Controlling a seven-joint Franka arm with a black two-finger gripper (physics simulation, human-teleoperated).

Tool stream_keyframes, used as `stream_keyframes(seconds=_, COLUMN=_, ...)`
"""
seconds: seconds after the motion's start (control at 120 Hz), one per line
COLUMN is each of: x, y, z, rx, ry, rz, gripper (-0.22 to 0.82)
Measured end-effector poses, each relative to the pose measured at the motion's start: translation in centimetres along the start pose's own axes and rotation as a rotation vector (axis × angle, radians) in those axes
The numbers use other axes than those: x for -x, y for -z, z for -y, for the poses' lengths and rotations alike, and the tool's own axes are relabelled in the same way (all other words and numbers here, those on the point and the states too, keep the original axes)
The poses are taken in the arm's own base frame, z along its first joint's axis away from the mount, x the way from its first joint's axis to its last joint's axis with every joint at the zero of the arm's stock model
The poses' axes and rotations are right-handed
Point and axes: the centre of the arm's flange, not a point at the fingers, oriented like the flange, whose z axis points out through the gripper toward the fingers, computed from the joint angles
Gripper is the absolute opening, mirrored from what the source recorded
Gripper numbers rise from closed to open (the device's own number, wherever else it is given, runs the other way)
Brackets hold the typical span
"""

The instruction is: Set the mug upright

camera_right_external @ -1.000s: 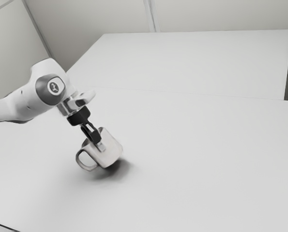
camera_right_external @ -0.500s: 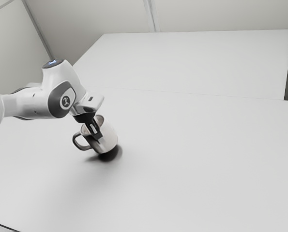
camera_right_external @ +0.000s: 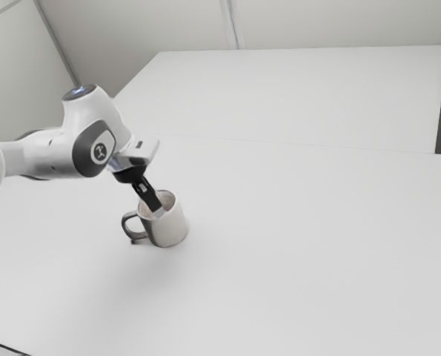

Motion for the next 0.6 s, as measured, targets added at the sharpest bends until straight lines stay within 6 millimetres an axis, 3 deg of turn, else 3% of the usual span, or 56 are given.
stream_keyframes(seconds=0.083, x=-0.1, y=1.3, z=0.4, rx=0.009, ry=0.094, rz=0.015, gripper=0.56)
stream_keyframes(seconds=0.392, x=-3.8, y=10.2, z=2.0, rx=-0.018, ry=0.307, rz=0.015, gripper=0.59)
stream_keyframes(seconds=0.6, x=-6.8, y=19.3, z=5.4, rx=-0.015, ry=0.415, rz=-0.023, gripper=0.60)
